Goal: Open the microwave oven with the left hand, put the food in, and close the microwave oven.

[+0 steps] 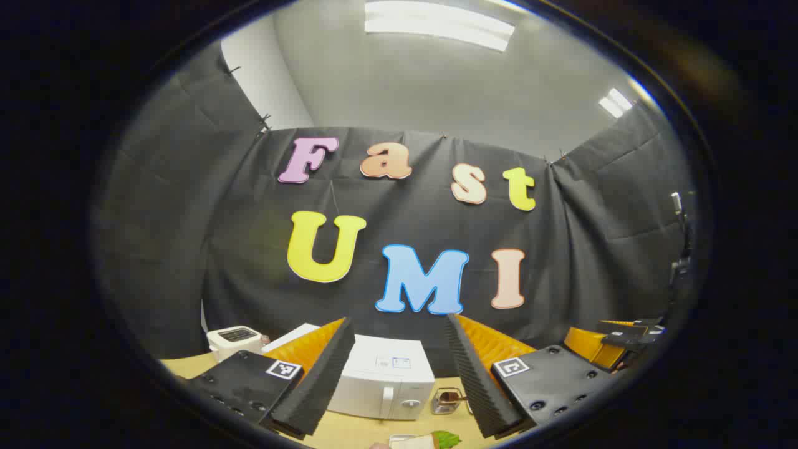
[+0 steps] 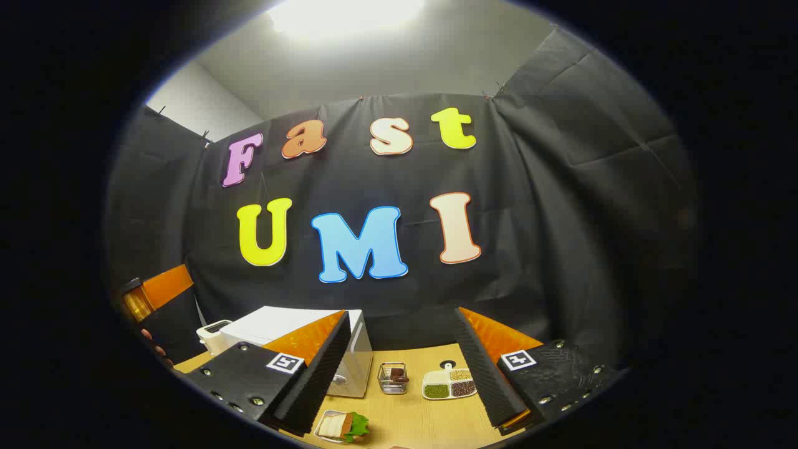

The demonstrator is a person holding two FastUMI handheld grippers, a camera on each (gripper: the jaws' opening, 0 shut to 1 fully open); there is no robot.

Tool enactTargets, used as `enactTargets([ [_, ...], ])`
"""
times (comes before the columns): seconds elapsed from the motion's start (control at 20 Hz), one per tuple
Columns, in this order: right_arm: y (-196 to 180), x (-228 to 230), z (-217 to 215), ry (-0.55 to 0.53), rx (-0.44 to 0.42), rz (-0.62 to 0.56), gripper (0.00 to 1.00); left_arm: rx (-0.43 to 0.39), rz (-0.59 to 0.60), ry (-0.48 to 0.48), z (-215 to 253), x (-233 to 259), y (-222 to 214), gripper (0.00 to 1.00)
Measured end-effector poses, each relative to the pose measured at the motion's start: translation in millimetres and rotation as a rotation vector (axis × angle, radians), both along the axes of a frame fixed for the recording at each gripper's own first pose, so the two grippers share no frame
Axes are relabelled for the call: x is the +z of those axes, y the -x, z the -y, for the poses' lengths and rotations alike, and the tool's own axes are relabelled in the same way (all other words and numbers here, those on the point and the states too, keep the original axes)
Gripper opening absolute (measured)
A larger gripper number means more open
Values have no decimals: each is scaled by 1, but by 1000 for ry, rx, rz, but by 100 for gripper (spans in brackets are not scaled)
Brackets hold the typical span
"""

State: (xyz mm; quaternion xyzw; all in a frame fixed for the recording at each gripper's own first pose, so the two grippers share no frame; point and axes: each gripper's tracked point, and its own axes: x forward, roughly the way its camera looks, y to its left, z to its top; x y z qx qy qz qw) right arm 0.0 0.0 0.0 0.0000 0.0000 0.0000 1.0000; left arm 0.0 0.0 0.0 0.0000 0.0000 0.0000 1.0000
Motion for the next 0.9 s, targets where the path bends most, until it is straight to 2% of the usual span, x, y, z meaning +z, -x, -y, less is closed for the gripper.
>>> enactTargets([
  [0.55,5,7,5,73,9,44,99,4,-30,-10,4,-15,-8,94],
  [0.9,-3,-4,6,57,53,19,99,1,-60,-55,23,-31,-12,96],
])
